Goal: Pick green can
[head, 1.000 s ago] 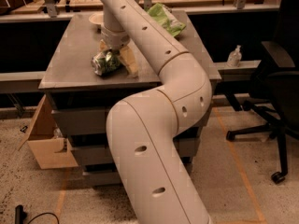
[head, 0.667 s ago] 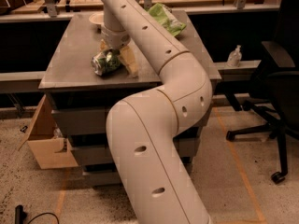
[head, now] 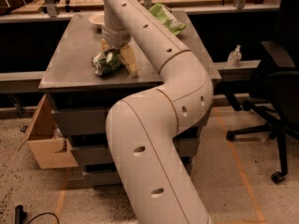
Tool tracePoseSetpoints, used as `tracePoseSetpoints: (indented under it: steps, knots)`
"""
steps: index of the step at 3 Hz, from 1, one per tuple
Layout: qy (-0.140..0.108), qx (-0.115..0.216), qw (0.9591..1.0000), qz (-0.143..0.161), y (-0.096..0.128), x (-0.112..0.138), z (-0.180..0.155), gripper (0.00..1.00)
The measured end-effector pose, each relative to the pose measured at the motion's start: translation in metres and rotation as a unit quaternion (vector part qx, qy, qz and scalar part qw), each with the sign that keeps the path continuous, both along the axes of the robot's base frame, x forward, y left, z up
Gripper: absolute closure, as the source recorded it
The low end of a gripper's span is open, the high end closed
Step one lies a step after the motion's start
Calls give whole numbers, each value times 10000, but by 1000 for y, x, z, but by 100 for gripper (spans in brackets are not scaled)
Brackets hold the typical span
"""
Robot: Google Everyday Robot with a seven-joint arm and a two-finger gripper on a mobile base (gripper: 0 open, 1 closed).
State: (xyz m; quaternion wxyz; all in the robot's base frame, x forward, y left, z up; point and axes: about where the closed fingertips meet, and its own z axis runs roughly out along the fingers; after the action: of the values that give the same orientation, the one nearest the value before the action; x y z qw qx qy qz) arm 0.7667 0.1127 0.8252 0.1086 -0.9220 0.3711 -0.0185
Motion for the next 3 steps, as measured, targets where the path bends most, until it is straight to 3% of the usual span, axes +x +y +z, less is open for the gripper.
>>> tracePoseSetpoints:
  steps: [3]
  knots:
    - [-4,-4,10000,-12,-1,-1,4,56]
